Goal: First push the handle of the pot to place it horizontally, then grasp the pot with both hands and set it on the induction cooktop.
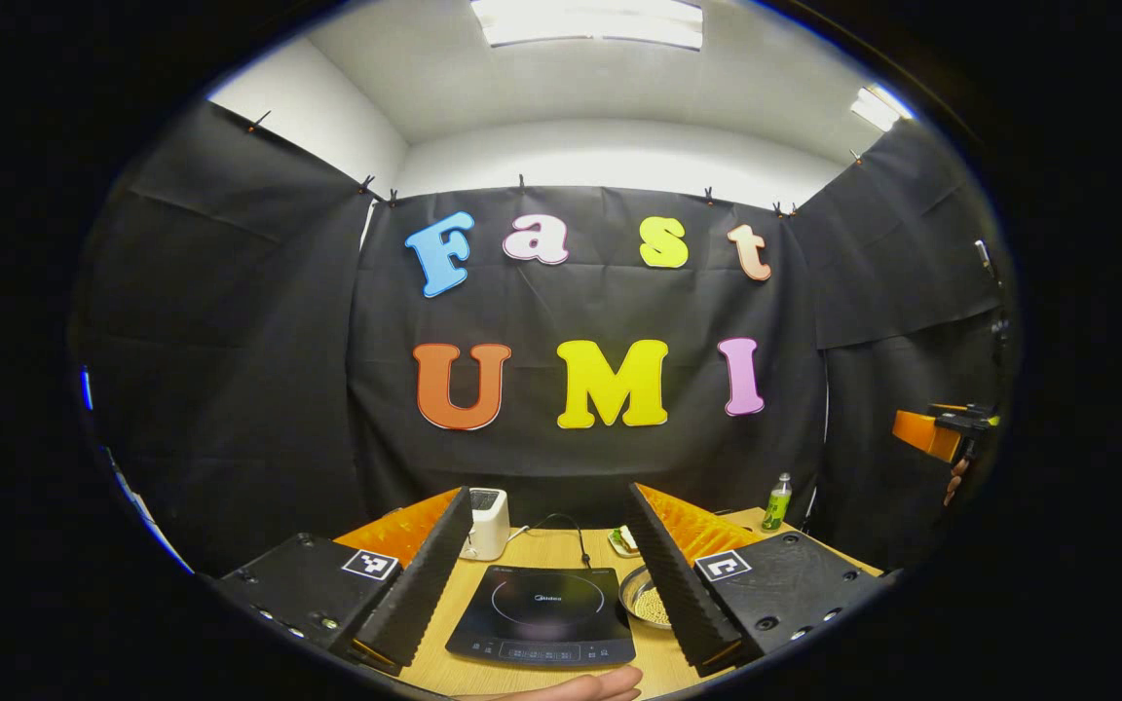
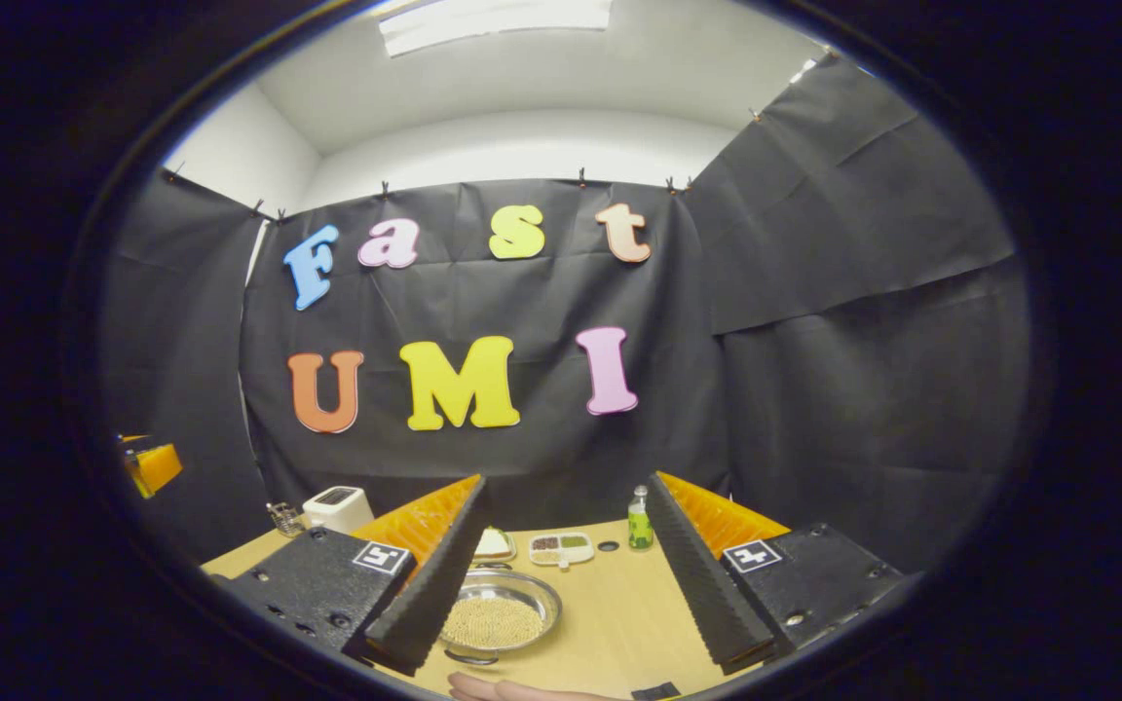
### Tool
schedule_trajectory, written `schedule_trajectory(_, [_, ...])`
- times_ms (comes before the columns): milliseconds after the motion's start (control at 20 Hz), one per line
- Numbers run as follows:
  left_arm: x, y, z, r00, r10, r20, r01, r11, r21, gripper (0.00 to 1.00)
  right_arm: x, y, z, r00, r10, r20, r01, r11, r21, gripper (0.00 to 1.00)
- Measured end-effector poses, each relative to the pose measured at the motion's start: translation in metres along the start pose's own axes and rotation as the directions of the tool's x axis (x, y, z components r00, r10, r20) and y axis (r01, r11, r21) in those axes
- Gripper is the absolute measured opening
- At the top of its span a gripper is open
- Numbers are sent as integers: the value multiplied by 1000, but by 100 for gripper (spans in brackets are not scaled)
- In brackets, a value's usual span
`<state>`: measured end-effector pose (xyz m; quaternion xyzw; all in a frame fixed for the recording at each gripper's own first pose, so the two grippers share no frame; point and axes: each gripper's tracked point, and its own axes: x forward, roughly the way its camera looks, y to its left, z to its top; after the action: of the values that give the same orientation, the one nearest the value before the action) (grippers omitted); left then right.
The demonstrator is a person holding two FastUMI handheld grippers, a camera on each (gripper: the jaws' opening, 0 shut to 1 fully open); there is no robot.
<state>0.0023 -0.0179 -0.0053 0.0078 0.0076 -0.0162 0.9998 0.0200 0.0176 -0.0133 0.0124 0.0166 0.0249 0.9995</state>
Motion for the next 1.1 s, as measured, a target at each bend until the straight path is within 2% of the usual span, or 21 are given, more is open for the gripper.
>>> schedule_trajectory(450, [-6, 3, -12, 1000, -2, -6, 2, 1000, 10, 95, 29, 22, -42, 996, 35, -84, -38, 999, -39, 97])
schedule_trajectory(550, [-6, 4, -15, 1000, -5, -9, 5, 1000, 10, 95, 36, 33, -57, 992, 52, -119, -58, 997, -46, 91])
schedule_trajectory(600, [-6, 6, -17, 1000, -3, -9, 3, 1000, 11, 95, 40, 37, -65, 988, 54, -142, -61, 997, -41, 84])
schedule_trajectory(650, [-7, 7, -18, 1000, -2, -11, 2, 1000, 11, 95, 42, 44, -72, 984, 73, -162, -77, 997, -21, 85])
schedule_trajectory(700, [-8, 8, -20, 1000, -1, -13, 1, 1000, 11, 95, 44, 54, -81, 976, 94, -196, -96, 995, 0, 77])
schedule_trajectory(750, [-8, 9, -21, 1000, 3, -15, -2, 1000, 11, 95, 45, 61, -92, 965, 115, -236, -113, 993, 23, 75])
schedule_trajectory(800, [-8, 12, -23, 1000, 9, -20, -9, 1000, 8, 95, 44, 69, -100, 953, 137, -269, -129, 991, 46, 60])
schedule_trajectory(850, [-7, 13, -24, 1000, 11, -24, -11, 1000, 7, 95, 46, 76, -108, 942, 153, -298, -142, 988, 58, 55])
schedule_trajectory(900, [-7, 12, -25, 1000, 8, -24, -8, 1000, 7, 95, 47, 81, -116, 933, 161, -321, -151, 987, 55, 40])
schedule_trajectory(1000, [-8, 14, -28, 1000, 12, -26, -11, 1000, 9, 95, 50, 93, -130, 919, 176, -353, -171, 984, 44, 31])
schedule_trajectory(1050, [-8, 15, -30, 1000, 9, -28, -9, 1000, 12, 95, 51, 100, -137, 909, 189, -373, -185, 982, 45, 34])
schedule_trajectory(1100, [-10, 16, -32, 1000, 10, -28, -10, 1000, 13, 95, 50, 109, -147, 895, 207, -394, -204, 978, 49, 19])
